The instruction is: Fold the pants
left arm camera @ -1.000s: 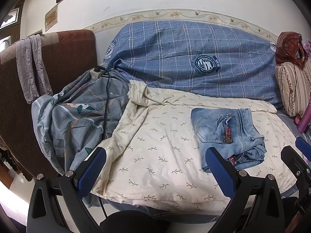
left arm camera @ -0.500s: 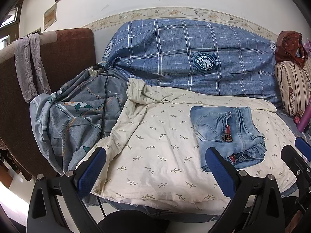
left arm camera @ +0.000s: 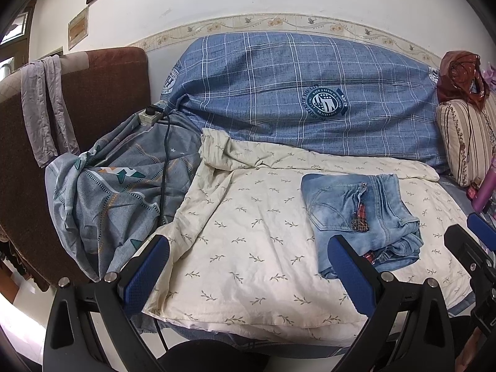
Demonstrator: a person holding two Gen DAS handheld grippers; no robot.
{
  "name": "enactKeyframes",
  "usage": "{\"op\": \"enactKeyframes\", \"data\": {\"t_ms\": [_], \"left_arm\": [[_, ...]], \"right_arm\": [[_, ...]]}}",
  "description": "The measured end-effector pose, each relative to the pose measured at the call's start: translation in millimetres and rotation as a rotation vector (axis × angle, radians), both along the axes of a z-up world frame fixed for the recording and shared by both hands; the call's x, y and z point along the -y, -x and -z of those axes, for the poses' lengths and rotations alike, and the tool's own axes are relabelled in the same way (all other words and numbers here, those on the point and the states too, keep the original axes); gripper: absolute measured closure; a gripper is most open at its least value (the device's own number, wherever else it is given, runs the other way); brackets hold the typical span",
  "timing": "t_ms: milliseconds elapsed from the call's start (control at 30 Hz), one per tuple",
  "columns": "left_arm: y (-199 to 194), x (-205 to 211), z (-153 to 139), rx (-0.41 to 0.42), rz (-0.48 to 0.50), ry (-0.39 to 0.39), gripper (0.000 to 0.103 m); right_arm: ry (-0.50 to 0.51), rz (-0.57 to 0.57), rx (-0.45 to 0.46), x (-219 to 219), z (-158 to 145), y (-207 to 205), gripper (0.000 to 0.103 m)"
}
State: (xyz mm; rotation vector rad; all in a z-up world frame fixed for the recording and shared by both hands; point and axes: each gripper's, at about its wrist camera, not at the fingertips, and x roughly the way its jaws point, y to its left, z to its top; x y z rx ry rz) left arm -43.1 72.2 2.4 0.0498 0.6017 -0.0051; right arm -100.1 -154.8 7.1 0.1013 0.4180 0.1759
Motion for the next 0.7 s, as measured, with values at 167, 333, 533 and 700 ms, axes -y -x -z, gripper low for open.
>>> {"op": "enactKeyframes", "data": {"t_ms": [167, 333, 533, 700], "left_arm": [[-1, -1, -2, 0.002, 0.004, 0.007, 0.001], [-1, 0, -4, 0.009, 0.014, 0.013, 0.001], [1, 1, -8, 0.022, 0.030, 0.030, 0.001], [-4, 7, -5, 0.016, 0.037, 0.029, 0.001]], "right_arm": [[-0.001, 0.000, 0.014, 0, -4, -5, 0.021], [0.004, -0.007, 0.024, -3, -7, -7, 0.021], [0.003, -0.014, 0.031, -6, -7, -9, 0.021], [-0.002, -0.010, 0.034, -2, -6, -14, 0.021]]}}
